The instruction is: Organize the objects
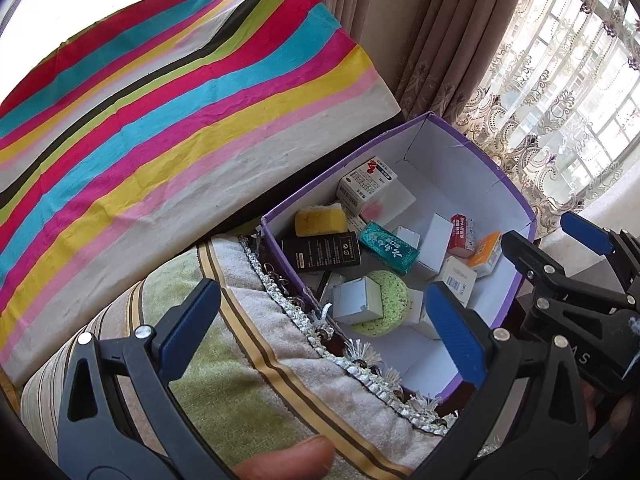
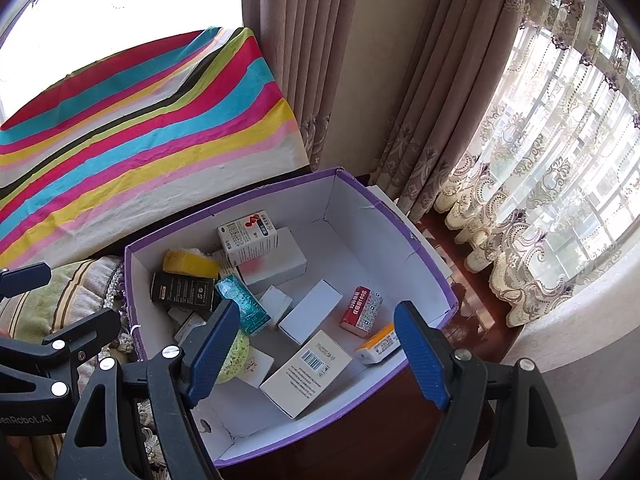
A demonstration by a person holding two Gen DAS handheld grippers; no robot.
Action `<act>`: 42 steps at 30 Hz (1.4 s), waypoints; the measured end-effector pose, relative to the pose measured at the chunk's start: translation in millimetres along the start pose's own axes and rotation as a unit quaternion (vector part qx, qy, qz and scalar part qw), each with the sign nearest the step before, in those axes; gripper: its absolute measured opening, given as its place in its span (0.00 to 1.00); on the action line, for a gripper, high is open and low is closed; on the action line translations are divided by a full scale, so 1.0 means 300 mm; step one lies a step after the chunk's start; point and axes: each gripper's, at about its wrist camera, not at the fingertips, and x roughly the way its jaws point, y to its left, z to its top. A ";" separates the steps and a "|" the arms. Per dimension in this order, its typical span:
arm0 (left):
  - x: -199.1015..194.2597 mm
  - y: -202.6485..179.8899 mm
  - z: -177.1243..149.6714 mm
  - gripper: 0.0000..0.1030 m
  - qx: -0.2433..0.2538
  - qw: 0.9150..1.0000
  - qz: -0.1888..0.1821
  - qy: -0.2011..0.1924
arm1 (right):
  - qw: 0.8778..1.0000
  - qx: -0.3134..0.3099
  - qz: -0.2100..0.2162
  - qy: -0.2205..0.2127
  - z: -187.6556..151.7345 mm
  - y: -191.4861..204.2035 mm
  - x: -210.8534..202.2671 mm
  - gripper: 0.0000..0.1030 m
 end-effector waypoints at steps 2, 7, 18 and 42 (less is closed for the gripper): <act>0.000 0.006 -0.002 1.00 -0.003 1.000 0.001 0.002 | 1.000 0.000 0.002 0.000 0.000 0.003 -0.002 0.78; -0.032 0.025 -0.003 1.00 -0.005 1.000 0.006 -0.006 | 1.000 0.002 0.013 -0.001 0.003 0.022 -0.014 0.78; -0.321 0.374 -0.160 1.00 -0.094 0.988 0.108 -0.065 | 0.992 -0.046 0.116 -0.026 0.040 0.331 -0.149 0.80; -0.413 0.805 -0.626 1.00 -0.288 0.938 0.184 -0.065 | 0.956 -0.190 0.222 -0.012 -0.180 0.967 -0.185 1.00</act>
